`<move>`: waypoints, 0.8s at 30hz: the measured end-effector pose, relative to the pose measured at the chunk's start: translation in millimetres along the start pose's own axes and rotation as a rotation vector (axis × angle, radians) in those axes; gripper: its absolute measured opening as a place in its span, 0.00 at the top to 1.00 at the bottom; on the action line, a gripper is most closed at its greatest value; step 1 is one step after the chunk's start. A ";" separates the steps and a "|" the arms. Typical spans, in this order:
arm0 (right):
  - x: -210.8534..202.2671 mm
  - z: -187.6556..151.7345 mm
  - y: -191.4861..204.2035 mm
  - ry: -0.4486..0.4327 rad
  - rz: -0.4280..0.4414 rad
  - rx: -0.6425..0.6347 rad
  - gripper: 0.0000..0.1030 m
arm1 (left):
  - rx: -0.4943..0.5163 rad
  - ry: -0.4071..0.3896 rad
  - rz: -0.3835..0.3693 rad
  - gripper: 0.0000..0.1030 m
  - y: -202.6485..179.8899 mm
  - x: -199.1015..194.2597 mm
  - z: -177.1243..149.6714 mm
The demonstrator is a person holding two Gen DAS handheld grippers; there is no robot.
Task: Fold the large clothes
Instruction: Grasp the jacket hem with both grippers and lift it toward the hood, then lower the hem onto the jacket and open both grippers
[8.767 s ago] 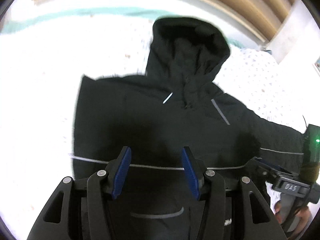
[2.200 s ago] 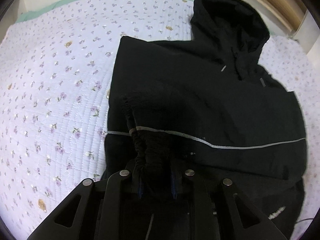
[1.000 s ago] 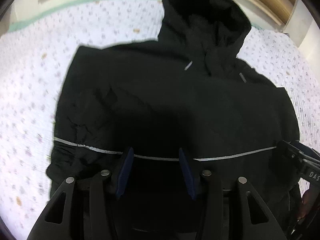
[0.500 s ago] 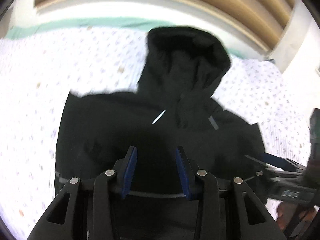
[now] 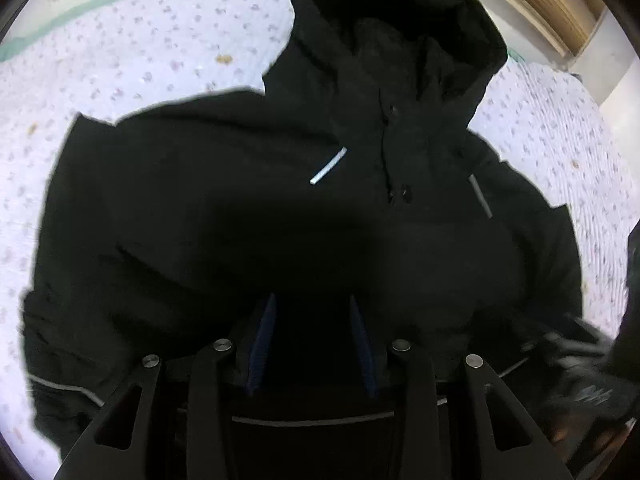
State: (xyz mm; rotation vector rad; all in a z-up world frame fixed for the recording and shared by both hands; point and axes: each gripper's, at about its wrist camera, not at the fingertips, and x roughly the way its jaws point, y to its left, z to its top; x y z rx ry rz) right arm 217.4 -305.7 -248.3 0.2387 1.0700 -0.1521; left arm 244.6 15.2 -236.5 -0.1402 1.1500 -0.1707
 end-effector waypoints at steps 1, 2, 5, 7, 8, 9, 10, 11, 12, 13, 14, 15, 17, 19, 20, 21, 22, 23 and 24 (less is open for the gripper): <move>2.6 0.5 3.6 0.014 -0.016 -0.031 0.00 | 0.008 -0.003 -0.004 0.63 0.7 1.3 -1.7; 6.6 2.1 7.6 0.026 -0.038 -0.062 0.00 | 0.010 0.000 -0.004 0.63 0.5 -0.7 -1.9; -6.9 0.3 16.7 0.048 -0.056 -0.093 0.01 | -0.013 0.047 -0.008 0.63 2.7 -15.8 3.1; -33.5 1.7 14.4 0.011 0.012 -0.053 0.02 | -0.035 0.030 -0.034 0.63 8.7 -38.6 4.8; -49.4 3.0 12.8 -0.021 0.040 -0.038 0.02 | -0.037 -0.002 -0.041 0.63 12.8 -59.5 6.9; -73.3 5.7 11.1 -0.069 0.059 -0.028 0.02 | -0.034 -0.033 -0.040 0.63 15.7 -78.6 9.4; -94.7 8.5 10.2 -0.112 0.061 -0.027 0.02 | -0.030 -0.063 -0.040 0.63 18.6 -97.5 11.7; -128.0 13.2 9.1 -0.176 0.051 -0.031 0.02 | -0.023 -0.106 -0.040 0.63 22.7 -126.5 15.3; -151.3 18.2 8.9 -0.219 0.046 -0.036 0.02 | -0.018 -0.131 -0.040 0.63 25.4 -145.3 19.3; -183.3 22.8 9.1 -0.280 0.040 -0.047 0.02 | -0.013 -0.163 -0.036 0.63 27.4 -172.3 24.6; -217.7 26.3 10.3 -0.349 0.035 -0.059 0.02 | -0.004 -0.197 -0.029 0.63 29.6 -203.2 29.9; -245.8 27.7 13.0 -0.411 0.036 -0.070 0.02 | 0.001 -0.220 -0.024 0.63 31.7 -223.3 33.6; -323.6 30.3 16.6 -0.602 0.086 -0.103 0.02 | 0.010 -0.307 -0.019 0.63 34.3 -284.4 40.3; -388.1 30.4 24.1 -0.747 0.085 -0.132 0.02 | 0.012 -0.374 -0.027 0.63 37.1 -330.6 40.9; -422.7 27.8 25.2 -0.813 0.061 -0.147 0.02 | 0.007 -0.408 -0.031 0.63 40.1 -354.4 38.9; -447.8 25.7 24.4 -0.853 0.047 -0.157 0.02 | 0.002 -0.449 -0.036 0.63 43.4 -384.6 34.1; -478.8 24.5 23.8 -0.890 0.033 -0.162 0.02 | 0.002 -0.473 -0.035 0.63 46.2 -404.3 30.2; -502.9 26.7 21.5 -0.911 0.028 -0.151 0.02 | 0.005 -0.501 -0.022 0.63 49.5 -427.8 25.5; -521.7 30.6 18.3 -0.924 0.032 -0.134 0.02 | 0.006 -0.521 -0.002 0.63 52.7 -445.0 23.3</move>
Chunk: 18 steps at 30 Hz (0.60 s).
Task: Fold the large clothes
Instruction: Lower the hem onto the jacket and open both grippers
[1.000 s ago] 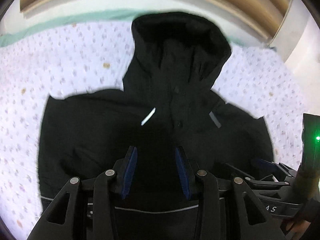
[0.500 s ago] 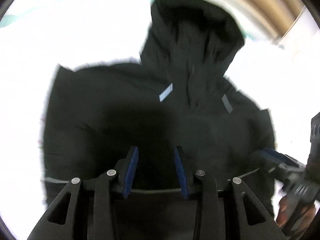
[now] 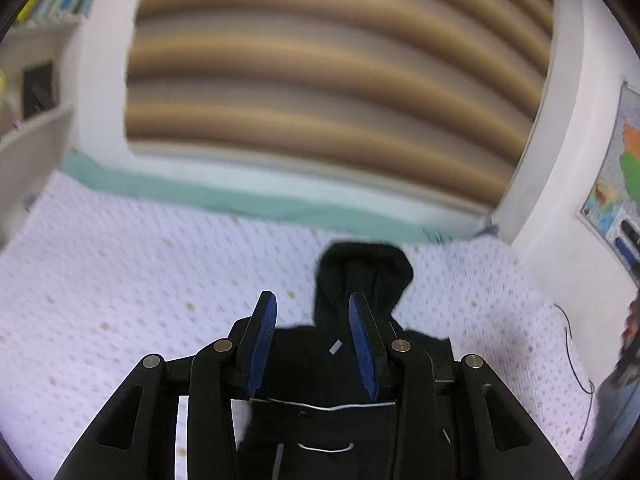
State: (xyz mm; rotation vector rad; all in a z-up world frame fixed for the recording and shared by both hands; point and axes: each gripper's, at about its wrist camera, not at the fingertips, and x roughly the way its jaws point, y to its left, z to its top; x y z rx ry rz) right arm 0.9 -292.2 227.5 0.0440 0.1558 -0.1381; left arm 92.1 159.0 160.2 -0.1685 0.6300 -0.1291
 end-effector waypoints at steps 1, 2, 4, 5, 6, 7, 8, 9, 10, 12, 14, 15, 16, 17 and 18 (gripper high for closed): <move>-11.9 18.7 -5.6 -0.018 -0.001 0.020 0.02 | 0.004 -0.022 0.022 0.63 2.0 -17.6 7.1; -22.9 35.2 -8.5 -0.042 -0.012 0.021 0.02 | -0.001 -0.046 0.035 0.63 4.4 -35.1 15.5; -47.8 57.4 -2.0 -0.100 -0.079 -0.055 0.02 | -0.038 -0.083 0.002 0.63 12.0 -63.6 28.9; -62.4 67.2 5.1 -0.132 -0.125 -0.122 0.02 | -0.069 -0.105 -0.029 0.63 17.5 -76.5 35.7; -75.8 72.4 13.6 -0.152 -0.153 -0.168 0.02 | -0.090 -0.123 -0.042 0.63 21.8 -85.3 38.7; -84.0 75.3 20.1 -0.170 -0.167 -0.204 0.02 | -0.115 -0.151 -0.046 0.63 25.7 -92.6 41.1; -89.2 76.1 25.6 -0.188 -0.162 -0.221 0.01 | -0.131 -0.173 -0.044 0.61 27.4 -93.6 41.9; -90.7 75.9 26.4 -0.191 -0.144 -0.209 0.01 | -0.140 -0.188 -0.044 0.59 28.9 -90.2 42.1; -87.4 74.6 24.9 -0.184 -0.114 -0.178 0.01 | -0.141 -0.184 -0.047 0.56 28.9 -80.8 42.1; -59.6 67.3 17.3 -0.141 -0.051 -0.100 0.00 | -0.138 -0.135 -0.026 0.54 27.9 -49.2 41.8; -8.0 49.2 2.6 -0.046 -0.018 -0.032 0.00 | -0.107 -0.076 0.009 0.52 22.6 -7.7 38.0; 17.9 39.2 -2.7 -0.001 -0.022 -0.012 0.00 | -0.092 -0.060 0.005 0.52 19.0 10.9 34.7; 49.0 24.1 -9.0 0.053 -0.035 0.009 0.00 | -0.076 -0.037 -0.010 0.50 15.6 33.2 29.9; 73.2 7.8 -13.8 0.090 -0.045 0.021 0.00 | -0.064 -0.010 -0.026 0.49 12.9 56.9 23.8; 104.5 -14.0 -19.4 0.136 -0.062 0.032 0.00 | -0.055 0.021 -0.040 0.49 10.6 82.9 15.6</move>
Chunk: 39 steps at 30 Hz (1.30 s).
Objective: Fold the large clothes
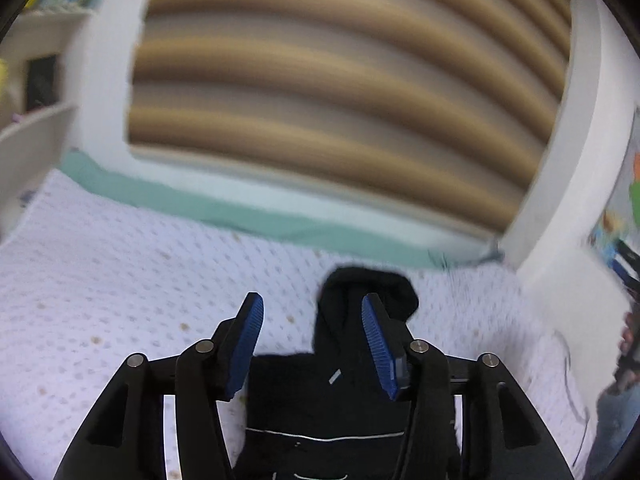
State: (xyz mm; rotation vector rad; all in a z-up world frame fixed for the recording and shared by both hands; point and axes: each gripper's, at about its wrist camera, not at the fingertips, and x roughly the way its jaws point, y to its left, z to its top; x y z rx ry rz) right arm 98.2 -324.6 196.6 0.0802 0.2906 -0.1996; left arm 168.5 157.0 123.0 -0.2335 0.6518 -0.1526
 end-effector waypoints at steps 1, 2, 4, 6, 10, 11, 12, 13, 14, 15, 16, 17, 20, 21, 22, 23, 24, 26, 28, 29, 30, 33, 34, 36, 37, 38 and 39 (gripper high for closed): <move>32.5 -17.4 -2.8 0.043 -0.016 0.005 0.00 | 0.005 0.038 -0.010 0.48 -0.2 28.2 -10.9; 64.7 -37.1 -5.9 0.086 -0.025 0.012 0.00 | 0.010 0.070 -0.018 0.48 0.1 49.3 -21.2; 116.2 -75.6 -13.3 0.165 -0.003 0.053 0.00 | 0.019 0.151 -0.041 0.48 -1.2 99.7 -50.1; 168.0 -115.7 -23.0 0.257 0.031 0.120 0.00 | 0.014 0.220 -0.058 0.48 -0.5 141.7 -78.2; 268.4 -190.5 -25.0 0.441 0.038 0.144 0.00 | -0.057 0.341 -0.087 0.48 5.7 207.6 -132.7; 294.9 -209.4 -24.0 0.497 0.035 0.127 0.00 | -0.072 0.365 -0.096 0.48 9.9 220.0 -144.8; 308.1 -228.6 -28.7 0.533 0.029 0.126 0.00 | -0.082 0.383 -0.097 0.48 12.1 227.7 -156.6; 331.4 -246.7 -31.2 0.575 0.021 0.135 0.00 | -0.092 0.403 -0.093 0.48 15.3 234.5 -166.3; 350.3 -262.6 -35.2 0.598 0.017 0.155 0.00 | -0.103 0.427 -0.091 0.48 19.4 240.6 -177.7; 360.1 -274.4 -38.3 0.604 0.018 0.177 0.00 | -0.106 0.442 -0.094 0.48 21.9 244.9 -184.9; 370.5 -284.5 -43.3 0.600 0.035 0.215 0.00 | -0.107 0.460 -0.098 0.48 25.5 250.2 -194.7; 375.9 -290.5 -48.3 0.582 0.066 0.257 0.00 | -0.105 0.469 -0.095 0.48 29.1 254.4 -202.7; 393.0 -293.4 -48.2 0.527 0.135 0.288 0.00 | -0.102 0.464 -0.094 0.48 33.6 257.0 -216.2; 399.0 -291.7 -46.1 0.519 0.131 0.267 0.00 | -0.105 0.459 -0.100 0.48 34.3 256.2 -216.0; 403.3 -289.2 -42.3 0.510 0.122 0.238 0.02 | -0.110 0.452 -0.103 0.48 34.6 255.4 -216.4; 406.2 -285.6 -38.5 0.503 0.121 0.217 0.07 | -0.113 0.450 -0.104 0.48 34.4 254.9 -216.7; 407.8 -281.9 -36.6 0.500 0.124 0.208 0.10 | -0.112 0.450 -0.102 0.48 35.0 257.6 -216.8; 409.5 -273.1 -32.1 0.494 0.151 0.213 0.45 | -0.097 0.456 -0.096 0.48 32.7 257.8 -217.6; 412.4 -270.2 -30.4 0.506 0.154 0.225 0.72 | -0.080 0.462 -0.089 0.48 29.8 256.8 -218.4; 412.9 -269.6 -29.7 0.518 0.137 0.226 0.75 | -0.077 0.465 -0.085 0.48 29.5 256.8 -219.5; 414.6 -270.2 -28.9 0.524 0.143 0.229 0.77 | -0.075 0.471 -0.082 0.48 28.8 261.3 -219.9; 403.5 -267.1 -23.9 0.525 0.168 0.218 0.84 | -0.093 0.472 -0.081 0.48 27.7 263.0 -216.5; 396.2 -265.3 -21.4 0.522 0.176 0.203 0.86 | -0.105 0.469 -0.091 0.48 27.2 264.6 -214.4; 381.0 -262.1 -17.8 0.517 0.195 0.174 0.87 | -0.123 0.456 -0.107 0.48 25.3 267.3 -208.5; 372.1 -260.4 -16.1 0.511 0.207 0.161 0.87 | -0.128 0.443 -0.116 0.48 23.4 268.9 -204.1; 361.2 -258.5 -14.3 0.503 0.216 0.152 0.87 | -0.131 0.424 -0.128 0.48 20.7 270.8 -198.8; 351.2 -254.5 -13.0 0.498 0.227 0.150 0.87 | -0.132 0.407 -0.132 0.48 18.6 273.0 -193.4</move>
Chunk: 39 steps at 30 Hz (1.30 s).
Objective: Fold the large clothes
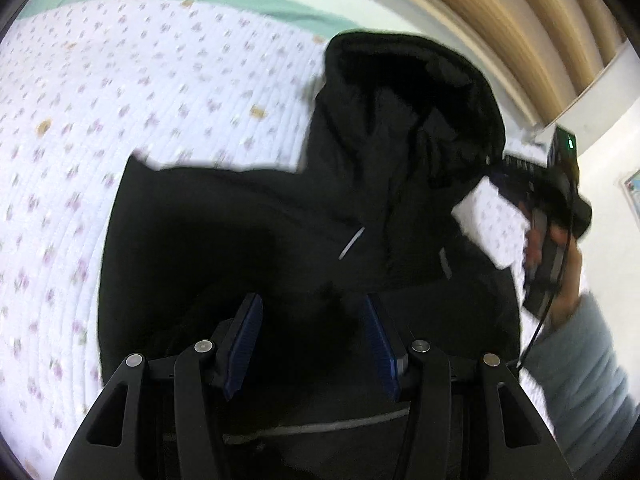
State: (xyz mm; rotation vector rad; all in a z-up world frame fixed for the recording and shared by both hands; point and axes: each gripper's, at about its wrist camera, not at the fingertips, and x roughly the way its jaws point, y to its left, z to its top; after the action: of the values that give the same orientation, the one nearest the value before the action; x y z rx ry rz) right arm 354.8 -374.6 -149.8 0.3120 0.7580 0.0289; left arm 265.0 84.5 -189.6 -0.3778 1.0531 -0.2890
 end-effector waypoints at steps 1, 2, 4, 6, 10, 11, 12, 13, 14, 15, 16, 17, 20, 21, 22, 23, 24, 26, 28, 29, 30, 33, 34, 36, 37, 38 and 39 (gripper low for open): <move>-7.7 -4.4 3.4 -0.004 0.015 -0.006 0.88 | 0.001 -0.022 -0.004 0.48 -2.8 0.2 6.1; -16.0 -8.9 7.2 -0.008 0.027 -0.014 0.88 | -0.001 -0.045 -0.009 0.48 -5.3 0.4 12.2; -26.0 -13.4 18.1 -0.019 0.037 -0.046 0.89 | -0.016 -0.113 -0.034 0.48 -9.7 1.7 29.2; -38.5 -22.3 21.5 -0.036 0.048 -0.059 0.89 | -0.041 -0.179 -0.039 0.46 -9.9 6.5 43.5; -65.9 -41.0 22.1 -0.054 0.110 -0.014 0.89 | -0.132 -0.264 0.063 0.42 6.2 25.6 65.7; -74.7 -47.7 22.8 -0.053 0.121 -0.016 0.89 | -0.165 -0.256 0.075 0.42 12.5 32.7 70.4; -79.9 -52.7 25.5 -0.051 0.125 -0.026 0.89 | -0.185 -0.245 0.072 0.42 15.8 37.3 73.0; -87.6 -58.8 28.0 -0.048 0.124 -0.038 0.89 | -0.206 -0.226 0.051 0.42 19.1 43.0 75.9; -97.3 -69.5 30.1 -0.039 0.122 -0.053 0.89 | -0.214 -0.210 0.017 0.42 19.9 46.7 77.5; -102.9 -75.8 32.4 -0.029 0.118 -0.060 0.89 | -0.206 -0.210 -0.010 0.42 19.1 46.7 76.1; -109.0 -83.5 32.7 -0.019 0.112 -0.063 0.89 | -0.187 -0.215 -0.033 0.42 16.5 45.6 75.0; -115.3 -92.1 31.7 -0.007 0.105 -0.066 0.89 | -0.153 -0.224 -0.060 0.42 11.1 42.4 73.8; -131.9 -110.1 32.0 0.015 0.100 -0.059 0.89 | -0.094 -0.250 -0.107 0.41 -0.7 28.9 74.4; -132.8 -113.9 33.1 0.024 0.098 -0.064 0.89 | -0.084 -0.251 -0.114 0.41 -2.7 23.7 70.8; -134.6 -119.5 35.4 0.036 0.091 -0.080 0.89 | -0.074 -0.248 -0.129 0.41 -5.5 19.2 70.9; -136.7 -126.4 40.1 0.054 0.074 -0.113 0.89 | -0.066 -0.244 -0.160 0.41 -7.6 13.9 70.9; -139.6 -133.4 44.4 0.064 0.060 -0.135 0.89 | -0.059 -0.242 -0.194 0.41 -8.9 9.0 70.6; -141.6 -144.3 47.9 0.084 0.053 -0.161 0.89 | -0.030 -0.243 -0.282 0.40 -12.0 -9.7 66.8; -144.9 -154.9 48.6 0.100 0.058 -0.165 0.89 | 0.010 -0.251 -0.322 0.38 -16.8 -22.4 65.9; -146.5 -159.1 48.3 0.108 0.057 -0.167 0.89 | 0.037 -0.252 -0.331 0.38 -19.8 -29.1 65.1; -147.4 -162.1 47.6 0.116 0.055 -0.171 0.89 | 0.056 -0.244 -0.338 0.37 -21.6 -32.7 65.2; -151.3 -177.5 44.8 0.148 0.044 -0.196 0.89 | 0.088 -0.219 -0.352 0.37 -20.7 -48.4 63.7; -151.5 -183.9 43.9 0.164 0.036 -0.207 0.89 | 0.091 -0.233 -0.359 0.37 -20.1 -55.9 63.3; -149.7 -191.2 42.3 0.189 0.026 -0.215 0.89 | 0.087 -0.262 -0.415 0.36 -19.7 -68.8 66.3; -149.0 -194.9 42.2 0.197 0.022 -0.219 0.89 | 0.080 -0.273 -0.451 0.35 -21.4 -73.9 70.7; -149.2 -199.6 43.4 0.204 0.015 -0.230 0.89 | 0.069 -0.278 -0.476 0.33 -23.1 -77.4 74.3; -149.6 -203.0 44.8 0.205 0.008 -0.241 0.89 | 0.054 -0.276 -0.515 0.31 -26.4 -78.5 80.0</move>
State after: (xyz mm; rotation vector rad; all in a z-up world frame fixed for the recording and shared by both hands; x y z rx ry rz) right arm 111.7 -298.1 -175.0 0.0825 0.9467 0.1602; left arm 297.6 105.8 -81.2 -0.6209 0.6627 -0.7021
